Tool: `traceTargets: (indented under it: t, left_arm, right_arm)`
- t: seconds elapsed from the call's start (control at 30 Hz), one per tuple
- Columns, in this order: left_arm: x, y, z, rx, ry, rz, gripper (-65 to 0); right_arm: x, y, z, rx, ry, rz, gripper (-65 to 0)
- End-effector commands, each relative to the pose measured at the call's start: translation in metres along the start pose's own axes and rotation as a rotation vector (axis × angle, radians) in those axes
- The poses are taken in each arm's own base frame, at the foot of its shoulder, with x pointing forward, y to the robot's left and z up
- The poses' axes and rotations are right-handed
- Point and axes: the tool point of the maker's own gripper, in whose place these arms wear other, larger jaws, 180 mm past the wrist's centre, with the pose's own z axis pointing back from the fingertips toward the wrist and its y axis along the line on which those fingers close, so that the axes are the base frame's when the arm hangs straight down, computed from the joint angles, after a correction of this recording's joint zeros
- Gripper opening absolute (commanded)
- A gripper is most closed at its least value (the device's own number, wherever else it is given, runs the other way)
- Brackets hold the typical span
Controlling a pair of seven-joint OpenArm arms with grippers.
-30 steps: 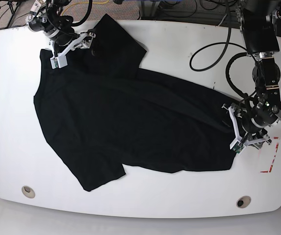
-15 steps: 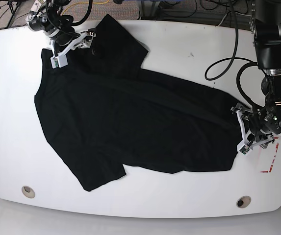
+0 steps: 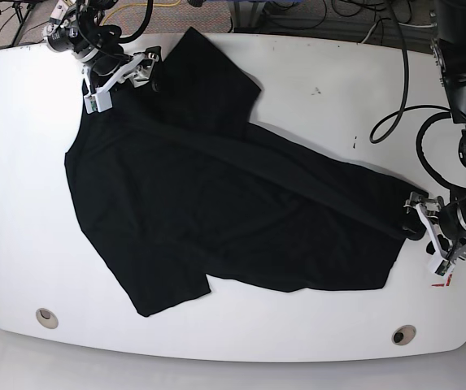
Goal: Layout the t-shirt on the table in an organized manner, then fold the t-shirt properly
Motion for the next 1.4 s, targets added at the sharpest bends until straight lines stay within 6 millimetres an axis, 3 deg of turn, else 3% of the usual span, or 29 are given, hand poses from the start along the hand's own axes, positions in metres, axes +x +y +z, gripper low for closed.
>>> traceTargets:
  t: [0.0, 0.2, 0.43, 0.67, 0.87, 1.1, 1.37]
  left_arm:
    - [0.014, 0.001, 0.000, 0.022, 0.006, -0.080, -13.2]
    - [-0.001, -0.017, -0.018, -0.012, 0.209, -0.249, -13.2]
    - [-0.016, -0.015, -0.027, -0.027, 0.286, -0.238, -13.2]
    - [0.019, 0.005, -0.014, 0.023, 0.100, -0.136, -13.2]
    - [0.024, 0.003, -0.008, 0.031, -0.002, -0.107, -13.2]
    - [0.014, 0.001, -0.007, 0.067, -0.029, -0.150, -13.2]
    - [-0.008, 0.029, 0.010, 0.162, -0.053, -0.051, -13.2]
  right_arm:
    - [-0.016, -0.008, 0.003, -0.038, 0.083, 0.003, -9.7]
    - [-0.016, -0.010, 0.003, -0.041, 0.082, 0.003, -9.7]
    - [-0.016, -0.009, 0.003, -0.039, 0.081, 0.003, -9.7]
    - [-0.016, -0.009, 0.003, -0.039, 0.081, 0.004, -9.7]
    - [-0.015, -0.010, 0.004, -0.044, 0.079, 0.004, -9.7]
    - [0.013, -0.026, 0.035, -0.147, 0.001, 0.073, -9.7]
    - [0.037, -0.048, 0.053, -0.221, -0.047, 0.105, -9.7]
